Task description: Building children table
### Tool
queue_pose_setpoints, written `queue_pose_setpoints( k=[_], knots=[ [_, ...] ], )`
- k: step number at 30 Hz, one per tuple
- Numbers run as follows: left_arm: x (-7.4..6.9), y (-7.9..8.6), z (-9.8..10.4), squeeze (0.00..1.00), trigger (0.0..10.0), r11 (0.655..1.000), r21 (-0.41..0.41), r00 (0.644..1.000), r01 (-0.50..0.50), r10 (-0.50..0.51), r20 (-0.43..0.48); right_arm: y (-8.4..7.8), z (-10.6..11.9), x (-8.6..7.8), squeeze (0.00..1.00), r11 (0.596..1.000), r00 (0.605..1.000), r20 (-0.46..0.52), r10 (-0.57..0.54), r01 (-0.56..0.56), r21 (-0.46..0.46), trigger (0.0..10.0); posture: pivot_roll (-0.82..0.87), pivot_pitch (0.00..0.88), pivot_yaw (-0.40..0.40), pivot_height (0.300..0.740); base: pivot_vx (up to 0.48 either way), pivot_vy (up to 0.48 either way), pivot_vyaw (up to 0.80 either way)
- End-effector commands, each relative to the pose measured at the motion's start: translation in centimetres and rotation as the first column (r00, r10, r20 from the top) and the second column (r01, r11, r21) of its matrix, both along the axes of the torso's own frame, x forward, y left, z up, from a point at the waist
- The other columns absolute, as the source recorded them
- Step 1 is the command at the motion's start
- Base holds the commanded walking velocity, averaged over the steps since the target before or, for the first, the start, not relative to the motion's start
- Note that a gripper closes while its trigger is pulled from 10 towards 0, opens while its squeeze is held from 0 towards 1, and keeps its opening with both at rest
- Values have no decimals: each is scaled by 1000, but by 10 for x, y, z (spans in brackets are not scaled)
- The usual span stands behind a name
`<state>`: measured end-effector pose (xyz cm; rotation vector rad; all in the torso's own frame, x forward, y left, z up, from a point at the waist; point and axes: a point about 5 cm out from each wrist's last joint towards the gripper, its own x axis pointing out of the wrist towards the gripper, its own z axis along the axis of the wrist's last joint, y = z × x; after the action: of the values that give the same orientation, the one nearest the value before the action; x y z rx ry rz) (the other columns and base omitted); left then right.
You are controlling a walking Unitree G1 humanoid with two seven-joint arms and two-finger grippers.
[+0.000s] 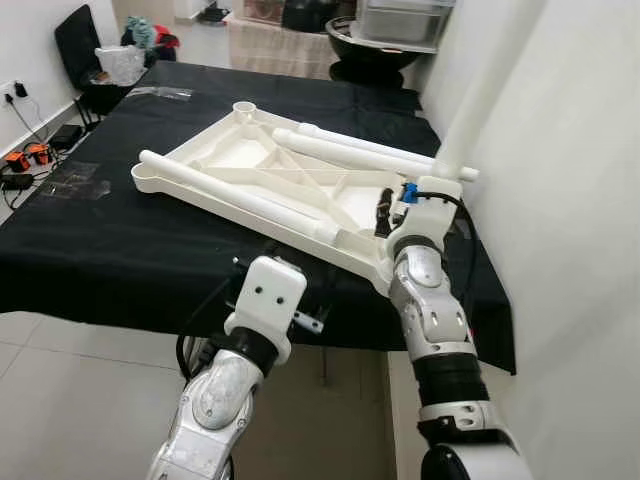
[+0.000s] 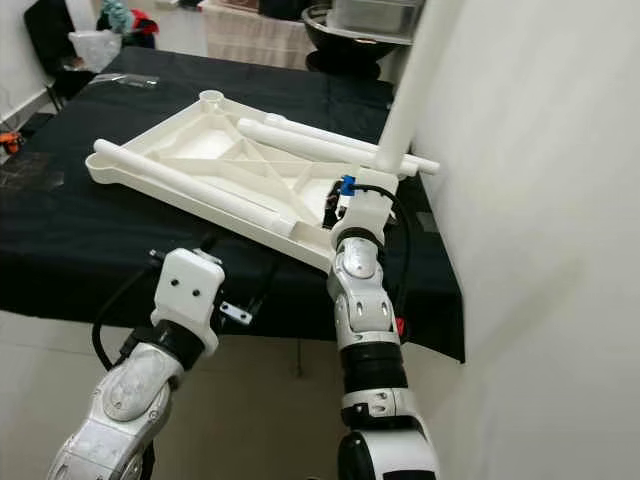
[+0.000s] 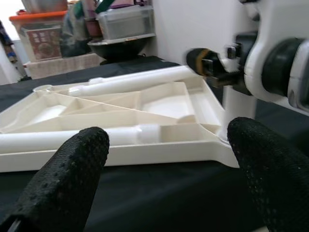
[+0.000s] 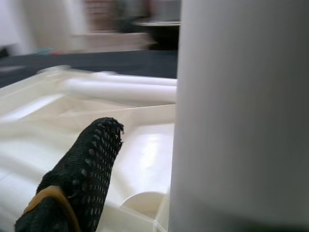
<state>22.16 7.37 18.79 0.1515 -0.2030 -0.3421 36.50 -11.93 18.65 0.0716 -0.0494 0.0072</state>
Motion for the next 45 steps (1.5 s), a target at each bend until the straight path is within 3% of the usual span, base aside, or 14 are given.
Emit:
queue_pose_setpoints(
  k=[1, 12, 15, 18, 20, 21, 30, 31, 33, 34, 37, 38, 39, 45],
  knots=[
    [-2, 0, -9, 0, 10000, 999, 20, 999, 38, -37, -29, 17, -6, 0, 0, 972, 972, -18, 234, -234, 2, 10000, 79, 57, -127, 740, 0, 0, 0],
    [-2, 1, -11, 0, 10000, 997, 40, 997, 68, -67, -35, 14, -5, 0, 0, 776, 781, -49, 623, -624, -92, 10000, 73, 56, -118, 740, 0, 0, 0],
    [-4, -5, -9, 0, 10000, 996, 31, 996, 85, -84, -29, 14, -5, 6, 0, 645, 655, -111, 747, -755, -113, 10000, 74, 57, -118, 740, 0, 0, 0],
    [-4, -5, -9, 0, 10000, 996, 29, 996, 86, -85, -27, 16, -5, 9, 0, 597, 609, -129, 783, -793, -120, 10000, 74, 57, -118, 740, 0, 0, 0],
    [-4, -5, -9, 0, 10000, 996, 29, 996, 86, -85, -27, 16, -5, 9, 0, 597, 609, -129, 783, -793, -120, 10000, 74, 57, -118, 740, 0, 0, 0],
    [-4, -4, -9, 0, 10000, 996, 28, 996, 82, -82, -25, 17, -2, 13, 0, 599, 611, -118, 783, -792, -121, 0, 91, 55, -122, 740, 0, 0, 0],
    [-4, -5, -8, 0, 10000, 996, 24, 997, 81, -81, -20, 7, 0, 23, 0, 692, 700, -73, 710, -713, -110, 0, 87, 50, -120, 740, 0, 0, 0],
    [-4, -5, -8, 0, 10000, 996, 23, 996, 82, -82, -20, 1, -2, 26, 0, 757, 763, -67, 642, -646, -101, 0, 83, 46, -120, 740, 0, 0, 0],
    [-4, -5, -8, 0, 10000, 996, 22, 996, 82, -82, -20, -1, -2, 27, 0, 781, 786, -66, 614, -618, -95, 0, 83, 46, -120, 740, 0, 0, 0],
    [-4, -6, -9, 0, 10000, 996, 22, 996, 83, -83, -21, -13, -6, 34, 0, 899, 901, -83, 425, -431, -76, 0, 81, 47, -119, 740, 0, 0, 0],
    [-4, -6, -9, 0, 10000, 996, 22, 996, 83, -83, -21, -28, -10, 37, 0, 977, 973, -102, 205, -211, -42, 0, 80, 46, -119, 740, 0, 0, 0],
    [-4, -6, -9, 0, 10000, 996, 22, 996, 83, -83, -21, -28, -10, 37, 0, 977, 973, -102, 205, -211, -42, 0, 80, 46, -119, 740, 0, 0, 0],
    [-4, -6, -9, 0, 10000, 996, 23, 996, 85, -84, -22, -49, -18, 35, 0, 998, 990, -131, -52, 47, -41, 0, 77, 46, -116, 740, 0, 0, 0],
    [-4, -6, -9, 0, 10000, 996, 24, 996, 88, -88, -21, -59, -20, 29, 0, 964, 956, -124, -266, 263, -46, 0, 78, 43, -116, 740, 0, 0, 0]
  ],
)
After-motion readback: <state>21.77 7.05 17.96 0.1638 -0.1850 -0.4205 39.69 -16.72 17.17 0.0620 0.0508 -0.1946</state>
